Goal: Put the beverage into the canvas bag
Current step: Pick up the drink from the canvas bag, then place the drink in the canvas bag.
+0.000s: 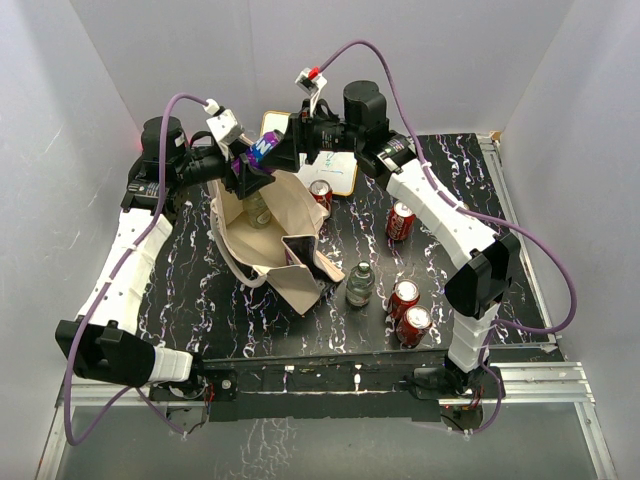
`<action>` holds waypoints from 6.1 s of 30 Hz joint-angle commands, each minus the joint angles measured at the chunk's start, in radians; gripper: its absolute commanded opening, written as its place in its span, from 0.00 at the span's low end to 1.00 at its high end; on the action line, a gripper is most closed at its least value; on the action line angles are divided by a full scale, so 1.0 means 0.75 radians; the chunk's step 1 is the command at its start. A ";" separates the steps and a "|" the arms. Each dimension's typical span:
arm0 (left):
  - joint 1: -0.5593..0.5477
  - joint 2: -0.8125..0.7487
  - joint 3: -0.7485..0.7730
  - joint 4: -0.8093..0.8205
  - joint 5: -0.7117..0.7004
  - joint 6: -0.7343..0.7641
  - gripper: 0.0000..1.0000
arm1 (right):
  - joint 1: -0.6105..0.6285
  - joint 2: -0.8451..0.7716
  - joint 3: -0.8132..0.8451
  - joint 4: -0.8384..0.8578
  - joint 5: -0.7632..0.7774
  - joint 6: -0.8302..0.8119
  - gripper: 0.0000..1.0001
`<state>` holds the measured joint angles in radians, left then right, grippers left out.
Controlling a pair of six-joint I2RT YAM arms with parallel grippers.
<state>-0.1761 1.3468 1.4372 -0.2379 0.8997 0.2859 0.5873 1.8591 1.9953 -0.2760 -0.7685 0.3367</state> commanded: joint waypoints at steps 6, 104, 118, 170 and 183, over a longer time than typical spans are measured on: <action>-0.003 -0.101 -0.030 0.093 0.068 0.017 0.00 | 0.001 -0.020 0.052 0.112 -0.008 0.021 0.39; 0.246 0.426 0.466 -0.846 -0.307 -0.437 0.00 | 0.235 0.490 -0.279 0.795 0.379 -1.130 0.08; 0.248 0.512 0.600 -0.937 -0.248 -0.486 0.00 | 0.234 0.478 -0.399 1.006 0.454 -1.262 0.08; 0.257 0.500 0.563 -0.871 -0.158 -0.520 0.00 | 0.225 0.766 -0.083 0.607 0.554 -1.057 0.59; 0.258 0.497 0.552 -0.867 -0.163 -0.525 0.00 | 0.223 0.775 -0.014 0.651 0.575 -1.026 0.79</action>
<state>0.0311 1.7763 1.8694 -0.8143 0.7174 -0.0750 0.7666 2.4214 1.9160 0.1307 -0.4118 -0.4927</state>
